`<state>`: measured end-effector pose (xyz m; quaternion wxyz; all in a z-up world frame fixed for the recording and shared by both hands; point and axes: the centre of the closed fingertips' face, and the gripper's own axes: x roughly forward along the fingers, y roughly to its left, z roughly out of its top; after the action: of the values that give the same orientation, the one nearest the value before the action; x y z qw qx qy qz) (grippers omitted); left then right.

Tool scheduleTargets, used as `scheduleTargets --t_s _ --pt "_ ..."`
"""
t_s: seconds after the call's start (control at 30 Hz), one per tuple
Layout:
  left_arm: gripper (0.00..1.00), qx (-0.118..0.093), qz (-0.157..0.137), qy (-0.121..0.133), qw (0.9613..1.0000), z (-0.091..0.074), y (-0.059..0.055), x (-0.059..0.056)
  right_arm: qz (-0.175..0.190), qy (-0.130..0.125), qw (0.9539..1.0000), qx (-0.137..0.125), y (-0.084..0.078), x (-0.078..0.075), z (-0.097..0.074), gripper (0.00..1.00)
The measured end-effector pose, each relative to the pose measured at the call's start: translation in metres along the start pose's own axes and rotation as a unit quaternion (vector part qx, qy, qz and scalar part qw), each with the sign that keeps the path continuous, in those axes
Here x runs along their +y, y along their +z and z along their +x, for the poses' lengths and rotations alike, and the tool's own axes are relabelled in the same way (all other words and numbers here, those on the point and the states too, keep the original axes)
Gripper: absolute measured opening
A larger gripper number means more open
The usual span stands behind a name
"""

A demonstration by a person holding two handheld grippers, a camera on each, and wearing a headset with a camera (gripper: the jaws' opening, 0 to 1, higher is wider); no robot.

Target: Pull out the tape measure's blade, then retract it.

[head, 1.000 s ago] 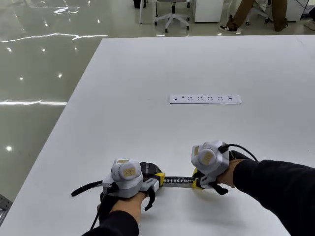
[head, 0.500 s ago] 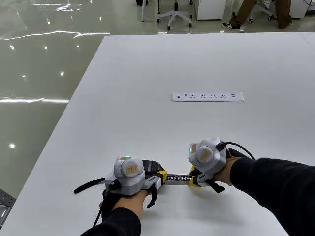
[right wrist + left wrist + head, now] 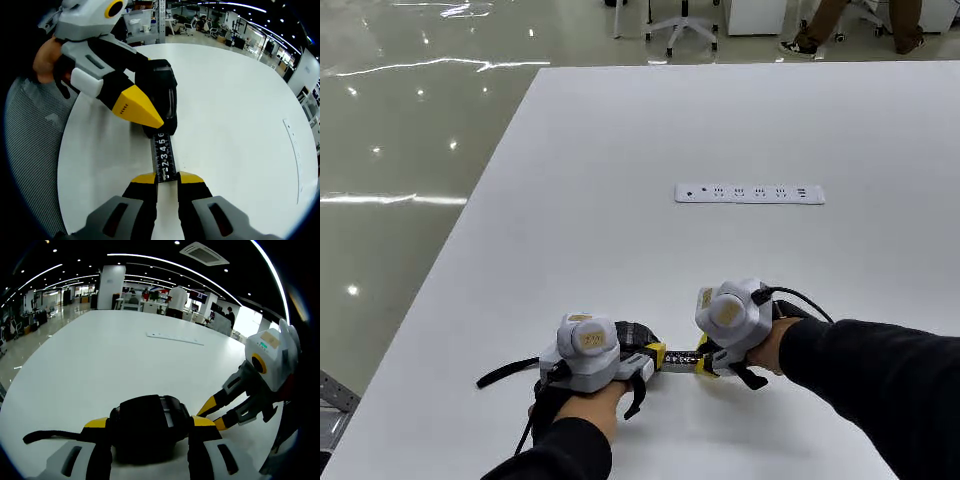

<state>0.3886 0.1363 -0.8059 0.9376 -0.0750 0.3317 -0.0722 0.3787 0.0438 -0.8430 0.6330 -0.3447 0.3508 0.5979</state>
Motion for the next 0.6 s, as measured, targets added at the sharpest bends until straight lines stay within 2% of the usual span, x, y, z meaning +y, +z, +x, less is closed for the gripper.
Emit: scheduleTargets --t_s 0.17,0.27,0.33,0.37,0.4,0.6 --pt "0.57 0.0 -0.001 0.0 1.0 0.0 0.0 0.0 0.006 0.002 1.0 -0.001 0.003 0.001 0.002 0.1" --pt "0.57 -0.001 -0.002 0.0 1.0 0.0 0.0 0.0 0.016 0.0 0.9998 -0.009 0.007 0.002 0.004 0.1" --pt "0.57 -0.001 -0.002 -0.001 1.0 0.0 0.0 0.0 0.028 0.0 0.9993 -0.023 0.013 0.004 0.008 0.1" --pt "0.57 -0.001 -0.001 -0.002 1.0 0.0 0.0 0.0 0.023 0.0 0.9995 -0.023 0.016 0.005 0.009 0.1" --pt "0.57 -0.001 -0.002 -0.002 1.0 0.0 0.0 0.0 0.001 -0.002 0.9999 -0.012 0.015 0.005 0.009 0.1" --pt "0.57 -0.001 -0.003 -0.003 1.0 0.0 0.0 0.0 0.007 0.006 0.9998 -0.018 0.016 0.005 0.009 0.1"
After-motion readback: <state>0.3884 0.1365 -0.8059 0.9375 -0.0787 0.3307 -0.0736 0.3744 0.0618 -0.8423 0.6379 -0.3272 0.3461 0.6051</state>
